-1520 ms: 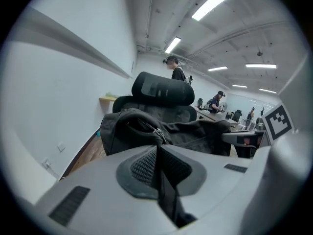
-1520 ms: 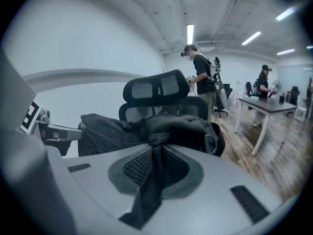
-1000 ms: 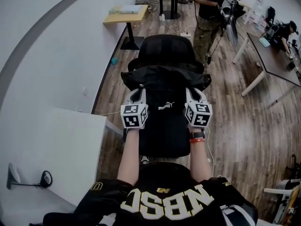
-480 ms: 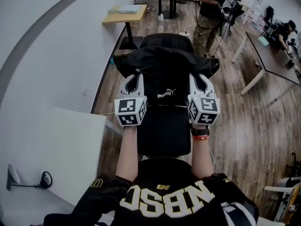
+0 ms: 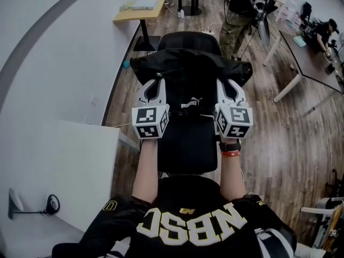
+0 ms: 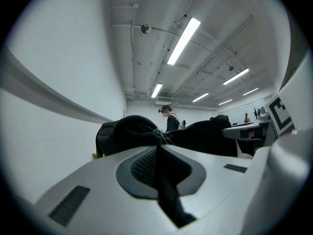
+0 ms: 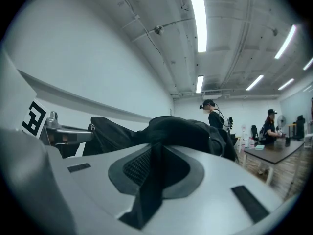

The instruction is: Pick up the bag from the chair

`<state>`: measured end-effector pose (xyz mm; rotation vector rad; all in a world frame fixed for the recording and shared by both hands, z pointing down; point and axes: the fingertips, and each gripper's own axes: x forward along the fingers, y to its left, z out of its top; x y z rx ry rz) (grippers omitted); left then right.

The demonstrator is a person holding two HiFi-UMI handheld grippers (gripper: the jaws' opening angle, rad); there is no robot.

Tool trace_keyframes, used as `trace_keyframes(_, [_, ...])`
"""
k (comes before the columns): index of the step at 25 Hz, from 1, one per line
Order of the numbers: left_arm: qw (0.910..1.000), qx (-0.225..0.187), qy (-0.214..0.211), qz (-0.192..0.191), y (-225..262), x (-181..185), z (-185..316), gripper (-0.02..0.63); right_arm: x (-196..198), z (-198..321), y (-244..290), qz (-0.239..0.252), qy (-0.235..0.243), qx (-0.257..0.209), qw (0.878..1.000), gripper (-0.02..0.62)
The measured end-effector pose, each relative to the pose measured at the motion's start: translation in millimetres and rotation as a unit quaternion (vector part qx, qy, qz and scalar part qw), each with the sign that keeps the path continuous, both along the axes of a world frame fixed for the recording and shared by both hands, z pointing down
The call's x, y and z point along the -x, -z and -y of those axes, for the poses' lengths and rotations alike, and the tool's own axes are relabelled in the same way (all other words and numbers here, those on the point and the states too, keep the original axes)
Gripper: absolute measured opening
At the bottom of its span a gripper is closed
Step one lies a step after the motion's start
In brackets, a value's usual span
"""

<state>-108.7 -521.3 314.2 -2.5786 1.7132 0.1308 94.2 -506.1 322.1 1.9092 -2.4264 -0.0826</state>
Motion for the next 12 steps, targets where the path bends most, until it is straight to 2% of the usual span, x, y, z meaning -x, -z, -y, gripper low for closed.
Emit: trace_keyframes(12, [0.9999, 0.015, 0.0, -0.001, -14, -10, -13, 0.026, -10, -11, -17, 0.001, 0.011, 0.019, 1.0, 0.052])
